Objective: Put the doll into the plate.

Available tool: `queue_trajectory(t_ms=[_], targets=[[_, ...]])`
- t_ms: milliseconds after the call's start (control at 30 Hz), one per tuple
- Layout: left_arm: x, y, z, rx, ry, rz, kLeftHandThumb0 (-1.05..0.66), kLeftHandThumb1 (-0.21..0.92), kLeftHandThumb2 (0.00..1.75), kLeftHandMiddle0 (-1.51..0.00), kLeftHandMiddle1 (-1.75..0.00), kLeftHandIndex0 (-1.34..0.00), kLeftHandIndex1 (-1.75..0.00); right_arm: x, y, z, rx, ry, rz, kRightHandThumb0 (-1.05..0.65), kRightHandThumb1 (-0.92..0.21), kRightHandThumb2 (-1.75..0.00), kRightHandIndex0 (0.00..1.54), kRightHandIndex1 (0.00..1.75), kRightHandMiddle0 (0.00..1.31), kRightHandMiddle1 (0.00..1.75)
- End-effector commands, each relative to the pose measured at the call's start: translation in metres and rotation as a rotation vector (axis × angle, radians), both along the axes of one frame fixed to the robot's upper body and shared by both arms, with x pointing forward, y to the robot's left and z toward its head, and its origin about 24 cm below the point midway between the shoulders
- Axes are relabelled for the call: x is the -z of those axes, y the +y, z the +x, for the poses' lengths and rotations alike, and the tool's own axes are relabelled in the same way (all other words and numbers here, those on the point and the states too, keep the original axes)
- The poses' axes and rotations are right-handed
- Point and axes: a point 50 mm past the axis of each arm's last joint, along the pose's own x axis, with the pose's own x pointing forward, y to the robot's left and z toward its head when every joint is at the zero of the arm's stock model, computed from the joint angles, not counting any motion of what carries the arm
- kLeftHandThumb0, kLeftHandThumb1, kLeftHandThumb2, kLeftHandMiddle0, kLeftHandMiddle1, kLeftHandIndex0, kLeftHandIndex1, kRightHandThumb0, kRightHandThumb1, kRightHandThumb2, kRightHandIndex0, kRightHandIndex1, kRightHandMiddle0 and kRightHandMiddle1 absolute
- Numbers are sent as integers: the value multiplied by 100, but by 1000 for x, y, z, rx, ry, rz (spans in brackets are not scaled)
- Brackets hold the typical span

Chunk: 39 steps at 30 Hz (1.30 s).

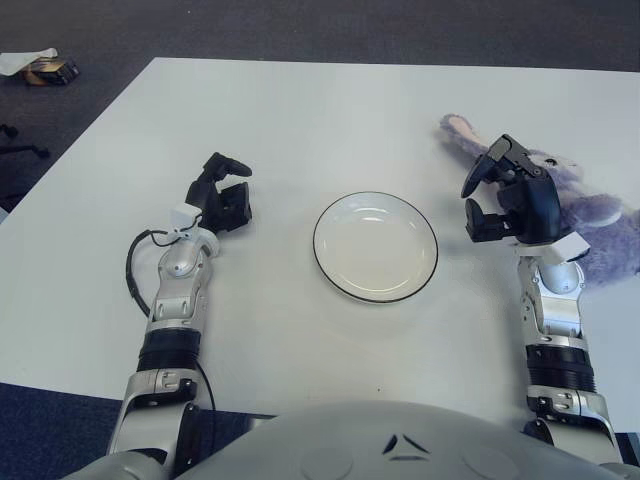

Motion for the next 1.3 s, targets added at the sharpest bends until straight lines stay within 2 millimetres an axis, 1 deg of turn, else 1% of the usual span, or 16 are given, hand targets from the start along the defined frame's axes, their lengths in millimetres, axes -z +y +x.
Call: queue_trajectory(t_ms=[0, 167, 300, 400, 567, 833, 933, 1000, 1033, 1067, 1100, 1133, 1167, 1200, 1233, 1267], targets=[[23, -1, -10, -17, 102, -15, -39, 65, 90, -100, -175, -36, -175, -6, -4, -9, 38, -29, -54, -1, -24, -132, 77, 157, 50, 161], [23, -2, -9, -16, 104, -23, -38, 67, 87, -99, -175, -35, -175, -19, -10, -15, 68, -48, -115, -1, -27, -126, 76, 153, 51, 159], [23, -2, -9, -13, 99, -27, -38, 67, 87, -99, -175, -34, -175, -31, -13, -19, 166, -100, -270, -1, -28, -126, 74, 158, 50, 159], [23, -2, -9, -13, 96, -27, -38, 67, 86, -100, -175, -34, -175, -34, -14, -23, 205, -117, -348, -1, -27, -129, 72, 163, 49, 160], [23, -3, -9, -15, 94, -28, -39, 66, 88, -102, -175, -35, -175, -35, -20, -35, 230, -109, -458, -1, -28, -132, 68, 172, 47, 160], [22, -2, -8, -16, 96, -24, -39, 64, 91, -104, -175, -37, -175, -42, -26, -40, 250, -118, -552, -1, -36, -122, 60, 174, 44, 157], [22, -2, -7, -15, 99, -22, -39, 64, 91, -103, -175, -37, -175, -47, -31, -44, 261, -128, -578, -1, -44, -112, 56, 171, 40, 158], [22, -1, -7, -14, 100, -21, -39, 64, 91, -103, -175, -37, -175, -49, -33, -46, 270, -140, -594, -1, -53, -98, 52, 165, 37, 158], [22, -1, -6, -14, 100, -21, -39, 64, 91, -103, -175, -37, -175, -49, -34, -47, 278, -149, -605, -1, -61, -85, 48, 160, 34, 157], [22, -1, -6, -14, 100, -21, -39, 64, 91, -102, -175, -37, -175, -50, -34, -48, 283, -155, -613, -1, -66, -77, 46, 157, 33, 157], [22, -1, -6, -14, 101, -20, -39, 64, 91, -102, -175, -37, -175, -57, -35, -53, 302, -185, -639, -1, -68, -74, 46, 156, 32, 157], [22, 0, -6, -14, 101, -20, -39, 64, 91, -102, -175, -36, -175, -62, -36, -56, 316, -207, -659, -14, -72, -68, 39, 148, 35, 158], [22, 0, -5, -14, 102, -18, -39, 64, 90, -102, -175, -36, -175, -67, -37, -60, 339, -235, -690, -22, -75, -63, 35, 143, 37, 158], [22, 0, -5, -15, 103, -16, -39, 65, 90, -102, -175, -36, -175, -72, -39, -64, 373, -253, -746, -31, -72, -65, 33, 138, 32, 154], [22, 0, -5, -16, 104, -15, -39, 65, 89, -102, -175, -36, -175, -75, -40, -66, 395, -261, -783, -47, -66, -69, 25, 127, 23, 146], [22, 0, -5, -16, 104, -14, -39, 66, 89, -102, -175, -35, -175, -77, -40, -67, 409, -265, -807, -56, -62, -72, 20, 119, 17, 141]])
